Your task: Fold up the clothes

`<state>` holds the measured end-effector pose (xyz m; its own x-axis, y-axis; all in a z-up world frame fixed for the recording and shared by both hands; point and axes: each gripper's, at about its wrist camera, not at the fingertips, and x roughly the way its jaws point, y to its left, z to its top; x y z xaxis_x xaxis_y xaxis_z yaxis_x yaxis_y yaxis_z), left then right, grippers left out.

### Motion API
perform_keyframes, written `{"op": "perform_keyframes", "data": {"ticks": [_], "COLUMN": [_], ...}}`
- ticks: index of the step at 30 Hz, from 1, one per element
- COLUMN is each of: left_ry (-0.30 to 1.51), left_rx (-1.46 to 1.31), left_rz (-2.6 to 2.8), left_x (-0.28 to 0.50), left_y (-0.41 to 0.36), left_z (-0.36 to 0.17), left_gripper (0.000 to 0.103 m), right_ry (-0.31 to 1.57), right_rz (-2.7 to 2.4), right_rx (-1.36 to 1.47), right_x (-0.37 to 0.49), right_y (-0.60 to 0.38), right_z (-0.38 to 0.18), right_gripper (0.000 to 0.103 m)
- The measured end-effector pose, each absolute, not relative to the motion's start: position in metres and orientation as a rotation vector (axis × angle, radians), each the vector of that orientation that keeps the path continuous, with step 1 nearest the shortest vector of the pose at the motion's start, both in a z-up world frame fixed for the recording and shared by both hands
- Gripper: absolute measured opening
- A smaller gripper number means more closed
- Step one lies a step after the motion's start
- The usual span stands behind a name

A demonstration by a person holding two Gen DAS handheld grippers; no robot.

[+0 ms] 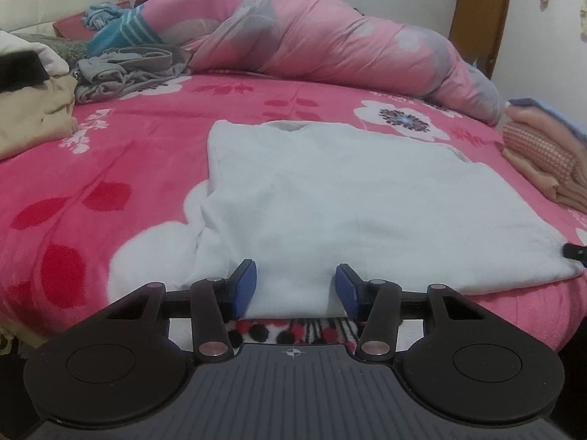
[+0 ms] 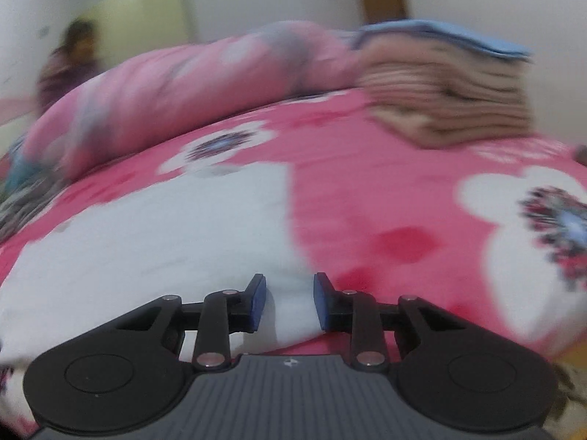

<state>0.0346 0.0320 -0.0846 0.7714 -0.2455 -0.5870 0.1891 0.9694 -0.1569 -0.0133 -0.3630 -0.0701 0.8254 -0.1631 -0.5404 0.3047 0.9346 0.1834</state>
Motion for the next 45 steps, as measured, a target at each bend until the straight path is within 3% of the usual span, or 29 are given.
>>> {"op": "perform_keyframes", "data": {"ticks": [6,12,17,23,26,29,37,45], "left_ry": [0.595,0.667,0.637,0.586,0.645,0.75,0.64,0.777], "left_rx": [-0.119,-0.224,-0.261,-0.227,-0.221,-0.294,-0.27,-0.22], "left_rz": [-0.261,-0.203,-0.183,-0.206,-0.221,-0.167,-0.109,-0.107], "left_x": [0.047,0.088,0.085,0.091,0.108,0.13,0.134,0.171], "left_y": [0.029,0.035,0.056,0.045,0.029,0.031,0.035,-0.003], "left_z": [-0.066,-0.085,-0.074,-0.055,-0.062,-0.076,-0.044,-0.076], "left_gripper": [0.052,0.047,0.047,0.05,0.052,0.047,0.054,0.054], "right_ry": [0.436,0.491,0.528,0.474,0.461,0.507,0.538,0.598], "right_rz": [-0.155,0.043,0.018,0.002,0.06,0.057,-0.054,0.102], "right_rx": [0.185,0.149,0.356,0.366,0.307,0.232,0.379,0.439], "right_x": [-0.015,0.012,0.008,0.0,0.013,0.028,0.038,0.103], "right_y": [-0.333,-0.288,-0.34,-0.357,-0.344,-0.341,-0.414,-0.397], "right_z": [-0.044,-0.071,-0.087,-0.072,-0.071,-0.08,-0.074,-0.086], "right_gripper": [0.031,0.03,0.028,0.029,0.03,0.03,0.031,0.032]}}
